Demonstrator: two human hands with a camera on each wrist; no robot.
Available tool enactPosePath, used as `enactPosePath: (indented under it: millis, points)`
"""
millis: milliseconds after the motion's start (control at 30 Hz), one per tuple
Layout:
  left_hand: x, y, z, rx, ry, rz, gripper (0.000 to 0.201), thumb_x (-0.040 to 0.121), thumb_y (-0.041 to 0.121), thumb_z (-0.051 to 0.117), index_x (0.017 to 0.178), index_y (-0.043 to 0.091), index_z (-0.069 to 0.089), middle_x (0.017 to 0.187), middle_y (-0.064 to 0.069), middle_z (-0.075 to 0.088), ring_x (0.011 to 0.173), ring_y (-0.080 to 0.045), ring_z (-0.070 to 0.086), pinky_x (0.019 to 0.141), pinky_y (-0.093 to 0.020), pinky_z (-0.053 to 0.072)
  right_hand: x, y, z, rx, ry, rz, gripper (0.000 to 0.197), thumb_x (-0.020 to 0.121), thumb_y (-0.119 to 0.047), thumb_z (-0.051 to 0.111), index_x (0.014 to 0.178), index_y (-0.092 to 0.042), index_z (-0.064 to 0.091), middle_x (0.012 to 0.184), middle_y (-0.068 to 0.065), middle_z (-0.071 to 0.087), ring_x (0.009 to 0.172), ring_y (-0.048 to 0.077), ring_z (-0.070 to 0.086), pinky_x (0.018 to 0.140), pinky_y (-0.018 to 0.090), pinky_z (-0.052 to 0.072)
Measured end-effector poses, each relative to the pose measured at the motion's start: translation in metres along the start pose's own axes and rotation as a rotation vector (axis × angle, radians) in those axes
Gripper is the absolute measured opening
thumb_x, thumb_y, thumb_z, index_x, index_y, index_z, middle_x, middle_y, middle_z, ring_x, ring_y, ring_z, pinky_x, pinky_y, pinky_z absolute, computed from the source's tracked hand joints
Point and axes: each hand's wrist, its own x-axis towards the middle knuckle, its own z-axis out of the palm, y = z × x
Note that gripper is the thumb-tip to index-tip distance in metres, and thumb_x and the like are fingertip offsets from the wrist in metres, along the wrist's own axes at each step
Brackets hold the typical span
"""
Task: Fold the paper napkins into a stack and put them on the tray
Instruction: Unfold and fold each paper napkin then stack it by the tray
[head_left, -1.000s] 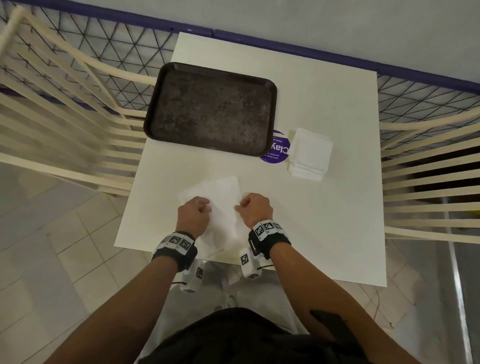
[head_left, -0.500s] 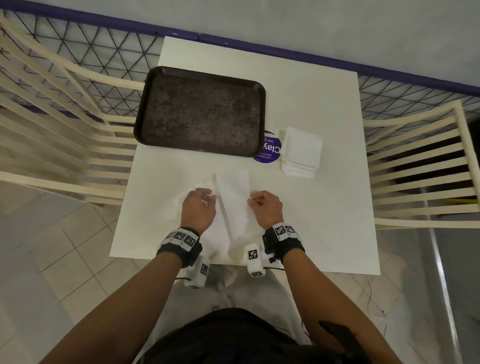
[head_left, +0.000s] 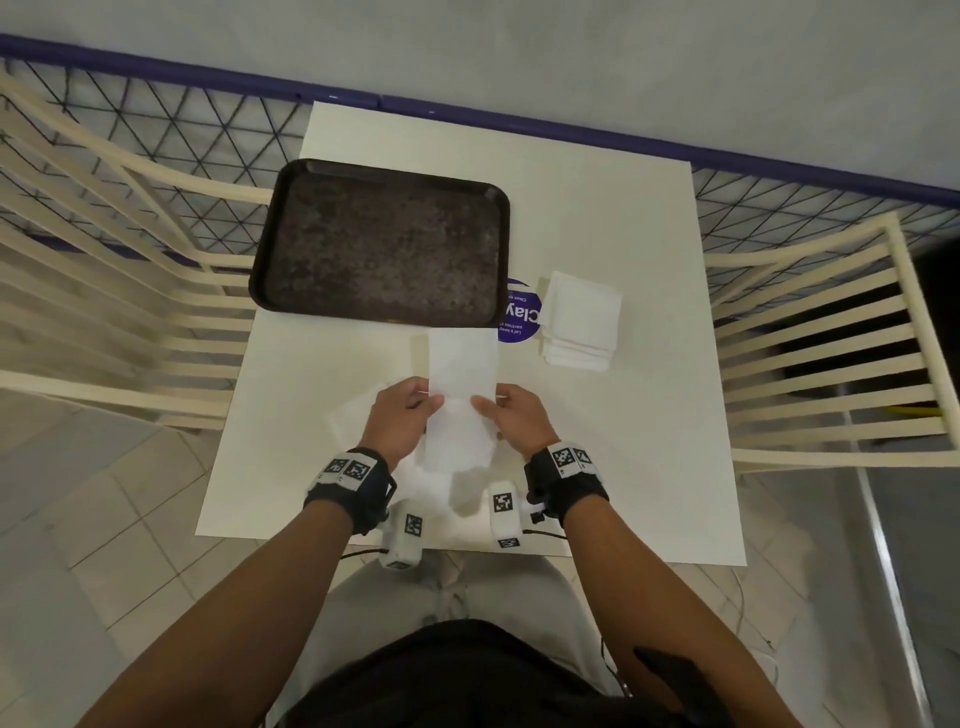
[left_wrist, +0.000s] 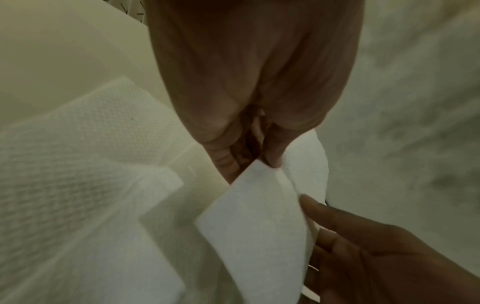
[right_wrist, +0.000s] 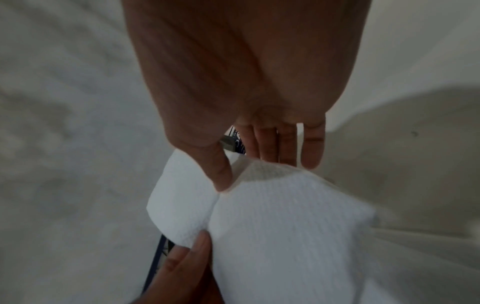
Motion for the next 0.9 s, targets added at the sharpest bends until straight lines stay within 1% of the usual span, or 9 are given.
enactPosePath:
  millis: [67,133,233,300,400,533,667,833,900]
  points:
    - [-0.001,0.005,0.002,-0.022,0.001,0.004,0.007,0.099,0.016,0.067,0.096,0.02,0.071,0.098,-0.005,0.079,0.093,-0.033,0.073,0.084,-0.049,0.06,0.002,-0.003,-0.007,0.056,-0.093,0.023,0.041,0.087,-0.043,0.073,0.117,-0.015,0.071,0.112,0.001,0.075,0.103,0.026,0.07,0.092,0.047,0.059]
    - [-0.003,0.009,0.006,-0.072,0.001,-0.007,0.007,0.1,0.013,0.066,0.098,0.017,0.071,0.098,-0.007,0.079,0.094,-0.034,0.074,0.086,-0.049,0.06,0.006,-0.004,-0.017,0.117,-0.124,0.043,0.037,0.088,-0.037,0.074,0.116,-0.014,0.072,0.11,0.007,0.075,0.101,0.029,0.071,0.09,0.045,0.06]
    - [-0.007,0.018,0.013,-0.17,-0.017,-0.016,0.01,0.102,0.01,0.063,0.106,0.012,0.072,0.101,-0.009,0.079,0.099,-0.033,0.074,0.089,-0.046,0.06,0.011,-0.007,-0.031,0.134,-0.149,0.107,0.054,0.083,-0.047,0.077,0.126,-0.016,0.066,0.115,0.01,0.072,0.104,0.027,0.069,0.079,0.036,0.058]
    - [-0.011,0.023,0.019,-0.222,-0.029,-0.026,0.014,0.103,0.009,0.061,0.111,0.011,0.072,0.106,-0.011,0.079,0.103,-0.034,0.074,0.093,-0.047,0.059,0.011,-0.008,-0.039,0.202,-0.219,0.179,0.062,0.077,-0.052,0.079,0.126,-0.017,0.067,0.117,0.007,0.073,0.108,0.026,0.068,0.086,0.04,0.058]
    - [-0.013,0.029,0.029,-0.266,-0.029,-0.032,0.016,0.103,0.007,0.06,0.114,0.01,0.071,0.106,-0.011,0.079,0.101,-0.032,0.073,0.094,-0.048,0.059,0.008,-0.007,-0.052,0.361,-0.36,0.219,0.052,0.082,-0.042,0.08,0.121,-0.01,0.071,0.116,0.011,0.074,0.101,0.026,0.07,0.091,0.043,0.057]
    - [-0.016,0.032,0.04,-0.198,0.055,-0.022,0.015,0.102,0.007,0.06,0.11,0.011,0.072,0.104,-0.01,0.079,0.101,-0.033,0.074,0.093,-0.051,0.061,0.012,-0.002,-0.066,0.48,-0.301,0.135,0.037,0.087,-0.017,0.078,0.12,-0.003,0.068,0.105,0.009,0.074,0.087,0.022,0.065,0.084,0.038,0.053]
    - [-0.017,0.031,0.049,-0.159,0.119,-0.019,0.014,0.101,0.01,0.063,0.111,0.013,0.072,0.106,-0.01,0.079,0.102,-0.034,0.073,0.093,-0.055,0.06,0.016,0.001,-0.078,0.491,-0.267,0.136,0.037,0.085,-0.012,0.08,0.119,-0.007,0.067,0.092,0.005,0.07,0.077,0.016,0.059,0.08,0.037,0.048]
    - [-0.019,0.032,0.06,-0.158,0.147,-0.014,0.017,0.102,0.015,0.063,0.116,0.013,0.072,0.111,-0.008,0.077,0.107,-0.032,0.072,0.097,-0.055,0.059,0.016,0.004,-0.086,0.522,-0.343,0.186,0.053,0.078,-0.013,0.086,0.124,0.001,0.065,0.096,0.01,0.071,0.082,0.022,0.057,0.083,0.042,0.047]
    - [-0.02,0.034,0.063,-0.194,0.141,-0.013,0.017,0.101,0.013,0.063,0.116,0.012,0.073,0.111,-0.009,0.077,0.108,-0.033,0.072,0.098,-0.055,0.058,0.013,0.002,-0.091,0.514,-0.353,0.19,0.038,0.08,-0.01,0.083,0.113,-0.001,0.069,0.091,0.011,0.07,0.078,0.023,0.057,0.082,0.043,0.044]
